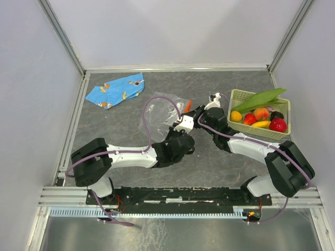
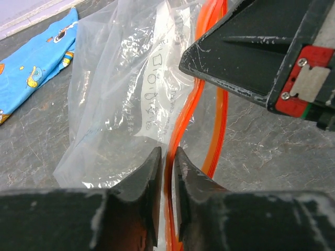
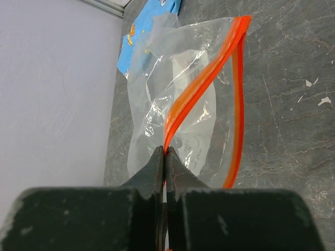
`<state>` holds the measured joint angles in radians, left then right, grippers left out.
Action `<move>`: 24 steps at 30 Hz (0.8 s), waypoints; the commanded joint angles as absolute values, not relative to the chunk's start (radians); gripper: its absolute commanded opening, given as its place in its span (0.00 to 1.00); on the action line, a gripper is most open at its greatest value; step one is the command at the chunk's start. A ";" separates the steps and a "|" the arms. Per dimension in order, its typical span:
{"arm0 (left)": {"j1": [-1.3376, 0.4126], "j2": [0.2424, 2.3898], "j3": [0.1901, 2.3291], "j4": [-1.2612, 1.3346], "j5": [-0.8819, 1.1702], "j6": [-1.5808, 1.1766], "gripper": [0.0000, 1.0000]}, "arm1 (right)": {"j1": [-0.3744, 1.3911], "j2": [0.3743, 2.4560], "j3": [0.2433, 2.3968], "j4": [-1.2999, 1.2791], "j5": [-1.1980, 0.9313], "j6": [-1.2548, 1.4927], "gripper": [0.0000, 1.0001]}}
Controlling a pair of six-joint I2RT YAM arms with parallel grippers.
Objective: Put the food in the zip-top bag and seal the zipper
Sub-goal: Pick up the zipper food storage bag at the center of the board.
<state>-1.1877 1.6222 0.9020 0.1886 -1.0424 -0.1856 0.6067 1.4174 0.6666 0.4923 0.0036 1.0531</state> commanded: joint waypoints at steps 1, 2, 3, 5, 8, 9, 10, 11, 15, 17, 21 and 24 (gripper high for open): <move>-1.196 1.556 0.916 0.197 -1.096 -0.175 0.18 | 0.610 1.414 0.703 0.546 0.000 1.047 0.06; -1.196 1.551 0.916 0.188 -1.093 -0.181 0.15 | 0.610 1.415 0.703 0.552 -0.003 1.042 0.07; -1.196 1.545 0.915 0.183 -1.090 -0.186 0.13 | 0.610 1.417 0.705 0.557 -0.006 1.033 0.09; -1.197 1.532 0.910 0.171 -1.081 -0.197 0.06 | 0.608 1.415 0.707 0.558 -0.013 1.015 0.14; -1.196 1.515 0.908 0.144 -1.068 -0.224 0.03 | 0.607 1.404 0.704 0.564 -0.020 0.978 0.25; -1.197 1.509 0.906 0.136 -1.063 -0.232 0.03 | 0.605 1.397 0.703 0.562 -0.023 0.967 0.28; -1.195 1.503 0.904 0.132 -1.061 -0.239 0.03 | 0.602 1.387 0.700 0.561 -0.026 0.955 0.32; -1.194 1.498 0.902 0.128 -1.058 -0.244 0.03 | 0.599 1.379 0.700 0.556 -0.027 0.943 0.34; -1.186 1.491 0.899 0.123 -1.044 -0.268 0.03 | 0.589 1.356 0.702 0.508 -0.030 0.884 0.42; -1.176 1.491 0.897 0.122 -1.032 -0.279 0.03 | 0.585 1.346 0.688 0.506 -0.026 0.875 0.45; -1.152 1.490 0.897 0.108 -1.005 -0.306 0.03 | 0.576 1.311 0.660 0.494 -0.013 0.853 0.52; -1.139 1.481 0.896 0.103 -0.981 -0.325 0.03 | 0.573 1.298 0.647 0.459 0.026 0.846 0.53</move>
<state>-1.1580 1.5219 0.8967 0.0982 -1.0016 -0.2447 0.5800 1.3396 0.6594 0.4732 -0.0181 0.8848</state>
